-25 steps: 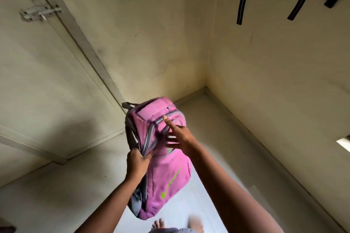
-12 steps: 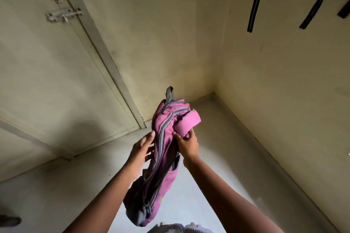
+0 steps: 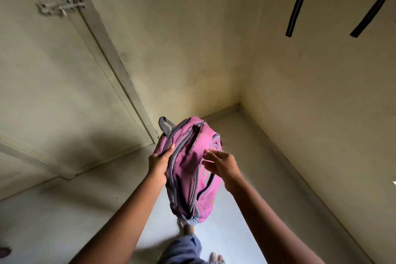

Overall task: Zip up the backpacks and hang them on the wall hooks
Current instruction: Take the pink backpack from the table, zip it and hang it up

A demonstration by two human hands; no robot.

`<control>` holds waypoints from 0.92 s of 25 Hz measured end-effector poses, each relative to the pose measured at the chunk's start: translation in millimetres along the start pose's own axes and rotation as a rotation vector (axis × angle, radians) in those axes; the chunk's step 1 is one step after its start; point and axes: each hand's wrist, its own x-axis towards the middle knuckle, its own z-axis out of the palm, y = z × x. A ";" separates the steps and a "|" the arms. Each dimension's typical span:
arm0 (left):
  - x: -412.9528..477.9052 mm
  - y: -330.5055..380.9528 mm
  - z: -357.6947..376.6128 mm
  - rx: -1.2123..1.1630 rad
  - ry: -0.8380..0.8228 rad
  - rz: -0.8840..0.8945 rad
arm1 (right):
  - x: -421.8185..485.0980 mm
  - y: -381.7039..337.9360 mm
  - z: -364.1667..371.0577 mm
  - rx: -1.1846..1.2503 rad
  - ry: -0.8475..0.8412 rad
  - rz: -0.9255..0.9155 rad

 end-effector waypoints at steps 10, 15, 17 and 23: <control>90.8 74.2 -6.9 0.498 -0.274 0.083 | 107.9 -84.2 33.4 -0.523 -0.006 -0.238; 132.2 142.0 17.4 0.669 -0.505 0.227 | 145.3 -128.9 54.0 -0.604 -0.012 -0.282; 149.6 156.9 34.7 0.778 -0.433 0.318 | 155.2 -144.2 50.3 -0.511 0.055 -0.284; 169.6 186.6 107.7 1.539 -0.167 0.657 | 182.1 -174.6 17.0 -0.569 0.266 -0.317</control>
